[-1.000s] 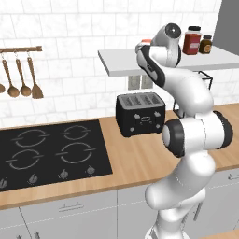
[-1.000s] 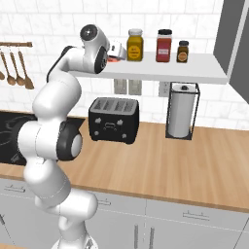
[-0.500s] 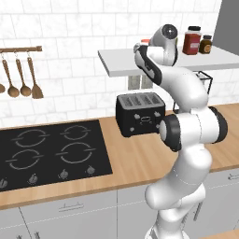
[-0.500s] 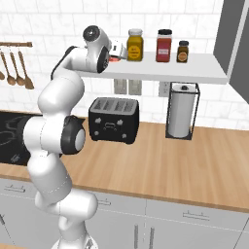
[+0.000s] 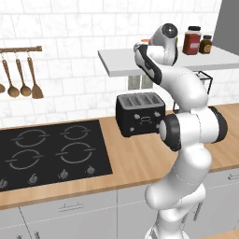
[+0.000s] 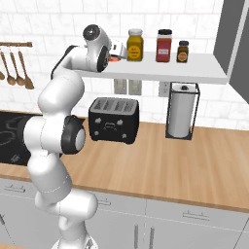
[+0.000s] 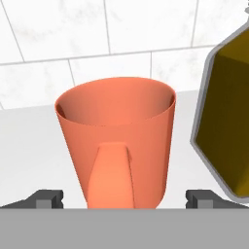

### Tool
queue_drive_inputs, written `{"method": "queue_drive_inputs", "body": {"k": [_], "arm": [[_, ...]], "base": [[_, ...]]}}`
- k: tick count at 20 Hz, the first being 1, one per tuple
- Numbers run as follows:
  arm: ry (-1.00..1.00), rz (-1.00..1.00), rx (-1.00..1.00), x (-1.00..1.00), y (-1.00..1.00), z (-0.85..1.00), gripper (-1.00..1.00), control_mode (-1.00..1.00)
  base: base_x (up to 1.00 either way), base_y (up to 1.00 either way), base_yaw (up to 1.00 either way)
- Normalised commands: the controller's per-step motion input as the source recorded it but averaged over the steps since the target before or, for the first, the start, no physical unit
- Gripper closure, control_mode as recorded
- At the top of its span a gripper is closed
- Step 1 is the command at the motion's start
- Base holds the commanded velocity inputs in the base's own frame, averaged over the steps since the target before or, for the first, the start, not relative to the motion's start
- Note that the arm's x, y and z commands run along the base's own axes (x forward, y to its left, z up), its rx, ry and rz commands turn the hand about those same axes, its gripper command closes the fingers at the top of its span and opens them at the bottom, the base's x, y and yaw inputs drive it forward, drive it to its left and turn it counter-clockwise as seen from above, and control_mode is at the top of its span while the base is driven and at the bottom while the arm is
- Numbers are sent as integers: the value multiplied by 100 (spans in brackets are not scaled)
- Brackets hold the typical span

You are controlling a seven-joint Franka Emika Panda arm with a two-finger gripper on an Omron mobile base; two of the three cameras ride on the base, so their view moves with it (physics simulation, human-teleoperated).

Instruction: Gather all objects into one cabinet and sort the glasses and bowls to opposite sides.

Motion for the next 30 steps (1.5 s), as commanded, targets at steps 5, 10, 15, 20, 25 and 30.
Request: {"method": "queue_drive_inputs", "body": {"k": [5, 10, 15, 20, 25, 30], "arm": [[0, 0, 0, 0, 0, 0, 100, -100], [0, 0, 0, 0, 0, 0, 100, -100], [0, 0, 0, 0, 0, 0, 100, -100], [-2, 0, 0, -37, 0, 8, 100, -100], [-4, 0, 0, -53, 0, 19, 100, -100], [0, 0, 0, -45, -1, 1, 100, -100]], "base": [[0, 0, 0], [0, 0, 0], [0, 0, 0], [0, 0, 0], [0, 0, 0], [0, 0, 0]]}}
